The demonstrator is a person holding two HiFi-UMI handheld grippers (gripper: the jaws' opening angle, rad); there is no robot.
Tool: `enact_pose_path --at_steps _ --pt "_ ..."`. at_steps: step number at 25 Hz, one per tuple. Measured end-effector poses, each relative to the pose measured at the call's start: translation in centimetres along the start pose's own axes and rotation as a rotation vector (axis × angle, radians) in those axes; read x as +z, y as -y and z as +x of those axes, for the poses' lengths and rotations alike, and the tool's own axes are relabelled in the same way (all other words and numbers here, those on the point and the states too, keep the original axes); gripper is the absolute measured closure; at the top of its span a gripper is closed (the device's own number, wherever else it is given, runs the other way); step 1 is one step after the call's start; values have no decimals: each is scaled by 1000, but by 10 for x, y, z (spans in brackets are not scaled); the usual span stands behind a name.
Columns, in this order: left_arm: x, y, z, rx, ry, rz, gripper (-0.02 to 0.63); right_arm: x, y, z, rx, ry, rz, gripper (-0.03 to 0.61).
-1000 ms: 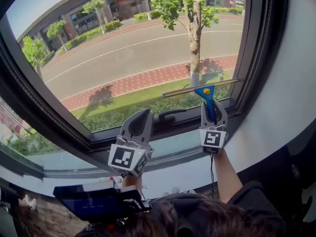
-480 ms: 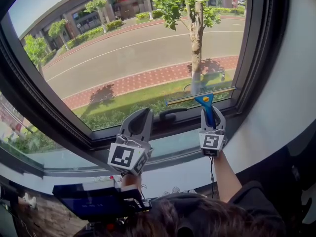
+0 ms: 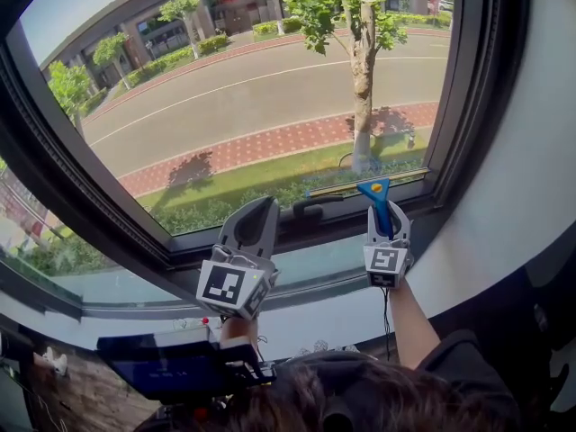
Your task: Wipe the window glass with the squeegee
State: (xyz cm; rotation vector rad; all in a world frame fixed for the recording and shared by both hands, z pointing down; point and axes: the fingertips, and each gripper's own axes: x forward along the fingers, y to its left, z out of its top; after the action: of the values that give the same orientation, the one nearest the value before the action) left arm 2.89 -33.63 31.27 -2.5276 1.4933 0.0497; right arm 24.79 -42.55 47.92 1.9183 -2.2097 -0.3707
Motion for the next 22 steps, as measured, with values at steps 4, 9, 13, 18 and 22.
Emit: enact_pose_path --at_steps 4,9,13,18,22 --pt "-1 -3 0 8 -5 6 612 0 -2 3 -1 3 1 437" --pt "-1 -3 -3 22 1 16 612 9 -1 0 -7 -3 -5 437" --pt "-9 -10 -10 52 -15 13 612 38 0 -16 -35 28 3 437" --pt "-18 1 -27 102 -35 20 612 74 7 -51 -15 101 -15 437" --pt "-33 -14 -46 168 -79 16 612 96 -8 -55 24 142 -108 437"
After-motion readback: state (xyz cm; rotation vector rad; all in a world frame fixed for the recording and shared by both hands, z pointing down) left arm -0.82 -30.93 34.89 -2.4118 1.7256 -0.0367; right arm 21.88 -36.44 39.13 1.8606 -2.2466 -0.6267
